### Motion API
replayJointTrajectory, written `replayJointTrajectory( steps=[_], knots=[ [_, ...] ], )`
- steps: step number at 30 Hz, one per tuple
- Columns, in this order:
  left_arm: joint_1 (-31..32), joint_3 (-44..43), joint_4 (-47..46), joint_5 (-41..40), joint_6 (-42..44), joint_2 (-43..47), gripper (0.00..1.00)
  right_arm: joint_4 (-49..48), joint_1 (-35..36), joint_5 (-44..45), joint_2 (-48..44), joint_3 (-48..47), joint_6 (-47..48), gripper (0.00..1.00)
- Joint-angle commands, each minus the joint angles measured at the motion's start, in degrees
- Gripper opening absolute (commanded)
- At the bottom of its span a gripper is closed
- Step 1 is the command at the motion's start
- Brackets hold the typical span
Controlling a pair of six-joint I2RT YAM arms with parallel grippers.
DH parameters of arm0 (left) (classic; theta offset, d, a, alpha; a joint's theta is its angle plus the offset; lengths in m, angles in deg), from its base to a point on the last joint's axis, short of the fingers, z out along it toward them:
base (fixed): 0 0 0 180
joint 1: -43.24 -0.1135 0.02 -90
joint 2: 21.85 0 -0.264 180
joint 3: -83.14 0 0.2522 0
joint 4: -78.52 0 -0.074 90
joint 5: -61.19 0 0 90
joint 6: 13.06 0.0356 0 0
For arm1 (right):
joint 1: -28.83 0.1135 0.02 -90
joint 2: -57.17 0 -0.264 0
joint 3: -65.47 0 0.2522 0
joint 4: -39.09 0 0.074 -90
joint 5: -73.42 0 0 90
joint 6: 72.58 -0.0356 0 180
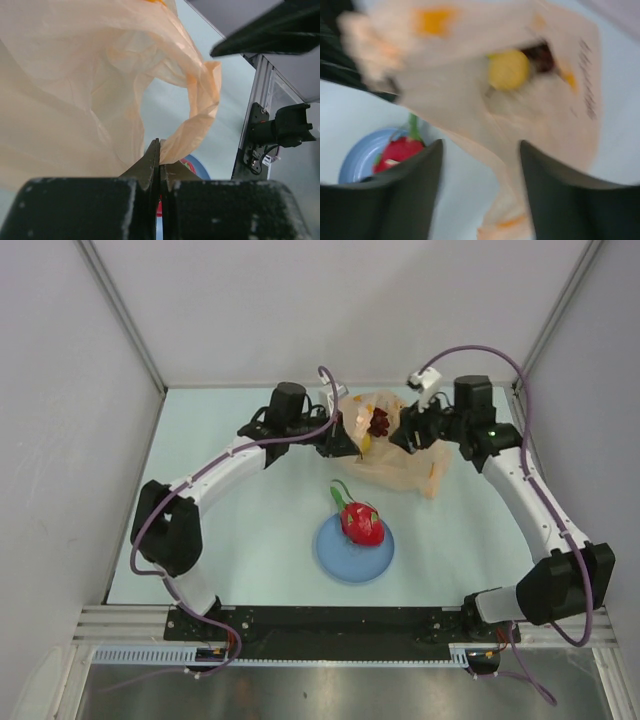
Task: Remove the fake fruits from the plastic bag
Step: Adjust the plastic bag at the center of the board, then take out the fake fruit from the plastic bag.
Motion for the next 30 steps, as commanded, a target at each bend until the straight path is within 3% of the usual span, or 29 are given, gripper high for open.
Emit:
replayJointTrajectory(
  steps=[1, 2, 3, 4, 10, 13, 16, 17, 20, 21, 23, 24, 27, 30],
  knots=[
    [-0.2, -0.5, -0.6, -0.3, -0.7, 5.5, 0.00, -4.6, 8.7, -0.4, 3.7, -2.1, -0.6, 0.48],
    [-0.2, -0.3, -0.3, -0.8, -1.0, 5.9, 0.00, -5.1, 9.2, 0.3, 5.0, -2.1, -1.2, 0.40],
    [-0.2, -0.2, 0.1, -1.1, -1.1, 6.3, 0.00, -6.0, 9.5, 1.2, 6.8, -2.1, -3.1, 0.23],
    [-0.2, 0.1, 0.8, -1.3, -1.0, 7.4, 0.00, -8.4, 9.7, 2.6, 9.3, -2.1, -4.2, 0.20],
    [-0.2, 4.0, 2.4, -4.0, 0.7, 10.5, 0.00, -17.5, 9.8, 11.7, 18.9, -2.1, -8.5, 0.12],
    [-0.2, 6.3, 2.3, -6.7, 1.7, 11.1, 0.00, -14.6, 9.8, 13.4, 22.3, -2.9, -8.6, 0.09],
    [-0.2, 7.9, 3.1, -8.3, 3.8, 11.0, 0.00, -9.9, 9.8, 12.9, 20.0, -0.3, -8.7, 0.08],
    [-0.2, 8.2, 3.3, -8.6, 4.4, 10.9, 0.00, -10.3, 9.9, 13.2, 18.7, 1.6, -9.6, 0.10],
    [-0.2, 9.1, 3.7, -9.6, 6.1, 10.3, 0.00, -13.2, 9.4, 12.7, 15.4, 5.7, -12.6, 0.29],
    [-0.2, 9.3, 3.8, -10.2, 6.8, 10.1, 0.00, -14.2, 9.3, 11.9, 15.5, 5.8, -13.6, 0.46],
    [-0.2, 8.8, 4.3, -11.4, 7.7, 10.0, 0.00, -18.9, 9.3, 9.8, 15.9, 5.8, -15.1, 0.65],
    [-0.2, 8.7, 5.2, -12.0, 9.2, 10.0, 0.00, -20.4, 9.4, 9.3, 16.6, 5.6, -15.8, 0.80],
    [-0.2, 7.9, 6.9, -12.5, 11.1, 9.8, 0.00, -21.5, 9.9, 10.0, 22.3, 0.9, -16.8, 0.97],
    [-0.2, 7.7, 7.5, -12.4, 11.6, 9.6, 0.00, -21.3, 9.9, 12.4, 25.5, -1.6, -16.8, 1.00]
  ],
)
